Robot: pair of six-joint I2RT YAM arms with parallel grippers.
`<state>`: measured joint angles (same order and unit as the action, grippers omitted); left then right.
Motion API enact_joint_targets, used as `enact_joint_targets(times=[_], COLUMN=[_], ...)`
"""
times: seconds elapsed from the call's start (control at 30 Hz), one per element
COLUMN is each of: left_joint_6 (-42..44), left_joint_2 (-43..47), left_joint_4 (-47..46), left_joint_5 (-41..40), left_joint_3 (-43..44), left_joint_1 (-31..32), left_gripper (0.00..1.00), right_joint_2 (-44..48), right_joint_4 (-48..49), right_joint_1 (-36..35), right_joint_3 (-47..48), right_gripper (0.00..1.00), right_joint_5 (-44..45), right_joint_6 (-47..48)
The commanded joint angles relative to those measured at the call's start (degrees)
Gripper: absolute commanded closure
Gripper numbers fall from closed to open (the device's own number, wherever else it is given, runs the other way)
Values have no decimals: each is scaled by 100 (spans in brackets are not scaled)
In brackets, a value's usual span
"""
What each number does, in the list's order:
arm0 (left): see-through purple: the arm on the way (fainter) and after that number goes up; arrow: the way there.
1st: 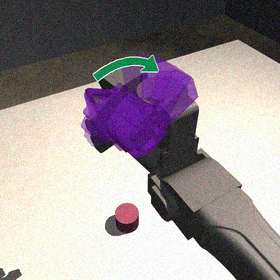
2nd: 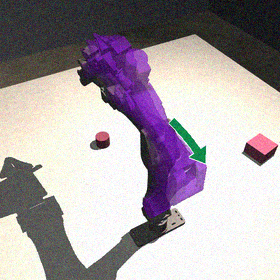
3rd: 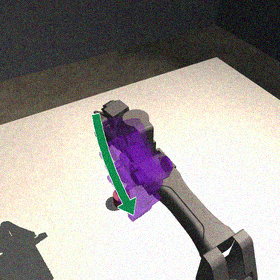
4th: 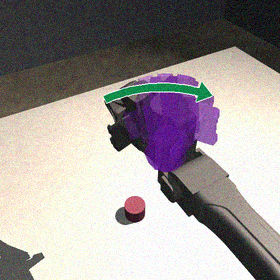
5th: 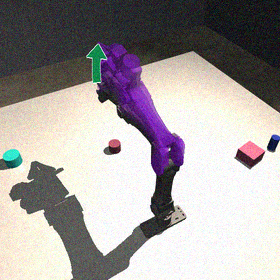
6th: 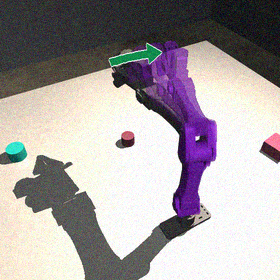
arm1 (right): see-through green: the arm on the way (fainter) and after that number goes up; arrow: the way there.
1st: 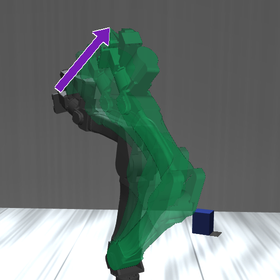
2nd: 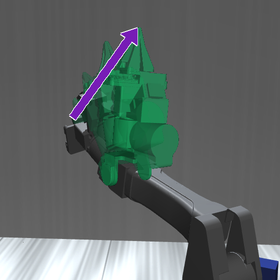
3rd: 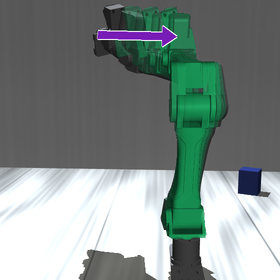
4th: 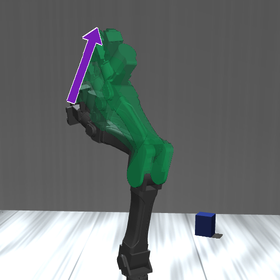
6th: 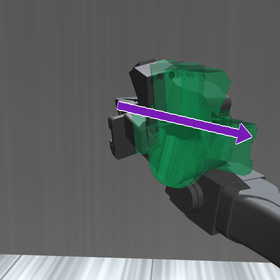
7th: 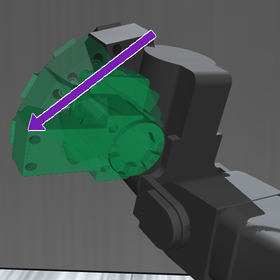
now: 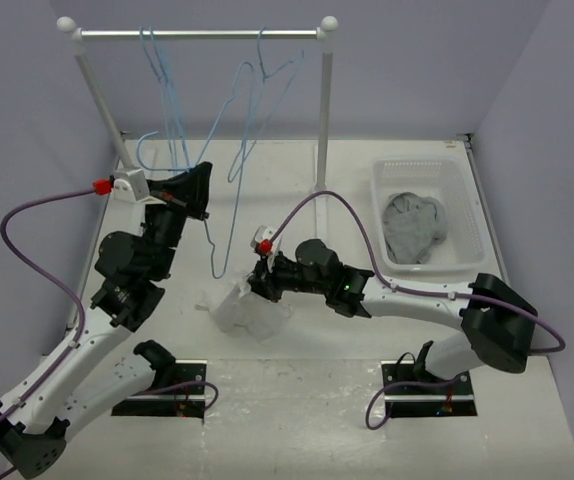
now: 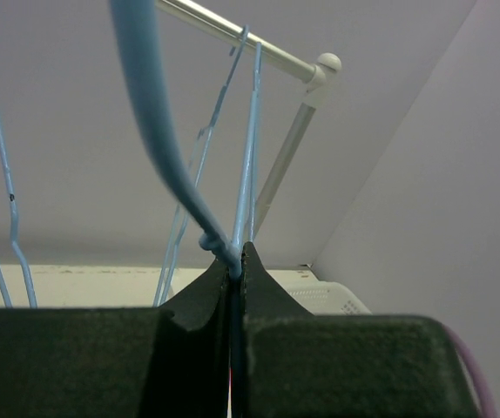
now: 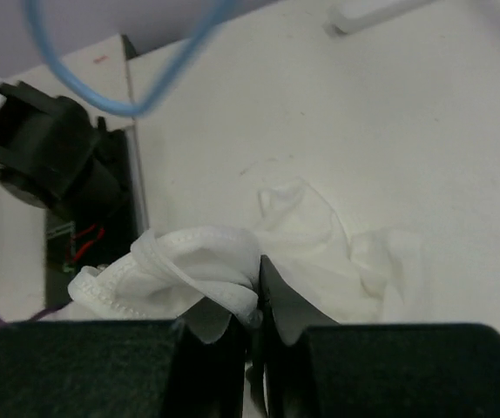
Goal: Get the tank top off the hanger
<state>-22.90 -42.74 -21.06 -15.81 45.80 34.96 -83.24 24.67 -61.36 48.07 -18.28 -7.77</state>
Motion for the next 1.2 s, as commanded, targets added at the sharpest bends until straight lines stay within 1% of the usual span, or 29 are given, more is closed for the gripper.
enact_joint_targets(times=[0.0, 0.03, 0.07, 0.1, 0.13, 0.17, 0.27, 0.4, 0.43, 0.47, 0.6, 0.67, 0.8, 0.93, 1.0, 1.07, 1.17], left_joint_6=[198, 215, 250, 303, 303, 347, 514, 811, 874, 901, 1164, 1226, 1358, 1419, 1515, 1639, 1928], left_joint_2=[-50, -111, -155, -190, -217, -200, -138, -173, -208, -261, -611, -796, -1480, -1992, -2316, -2519, -2704], left_joint_4=[4, 118, 267, 582, 707, 752, 980, 1884, 2139, 2698, 3177, 3257, 3231, 3082, 3055, 3064, 2810], left_joint_5=[-325, -378, -422, -466, -510, -502, -449, -370, -448, -597, -1072, -1239, -1038, -1520, -1713, -2046, -2066], left_joint_3=[420, 569, 675, 780, 903, 913, 1053, 1535, 1668, 1782, 2291, 2477, 2819, 3066, 3346, 3601, 3874], left_joint_1=[20, 20, 20, 20, 28, 28, 20, 20, 20, 28, 20, 20, 28, 20, 20, 11, -7], left_gripper=[100, 100, 100, 100, 100, 100, 100, 100, 100, 100, 100, 100, 100, 100, 100, 100, 100], right_joint_2=[-17, -43, -78, -69, -43, 44, 220, 361, 370, 388, 510, 642, 1011, 1398, 1591, 1775, 1943], right_joint_4=[-391, -653, -769, -875, -1006, -1008, -1008, -1252, -1315, -1359, -1718, -1859, -2088, -2220, -2264, -2343, -2344], right_joint_1=[19, 28, 19, 28, 19, 28, 28, 28, 28, 28, 28, 28, 37, 37, 37, 37, 45], right_joint_3=[-70, 43, 96, 132, 141, 89, -78, -105, -88, -88, -140, -176, -386, -544, -641, -799, -1019], right_gripper=[89, 79, 47, 24, 6, 1, 1, 1, 1, 1, 1, 1, 1, 1, 1, 1, 1], right_joint_5=[1394, 1920, 2177, 2406, 2878, 3005, 3155, 3375, 3541, 3594, 4156, 4420, 4772, 5062, 5211, 5405, 5397], right_joint_6=[-435, -575, -620, -699, -839, -892, -823, -831, -927, -954, -1156, -1314, -1560, -1605, -1631, -1868, -2026])
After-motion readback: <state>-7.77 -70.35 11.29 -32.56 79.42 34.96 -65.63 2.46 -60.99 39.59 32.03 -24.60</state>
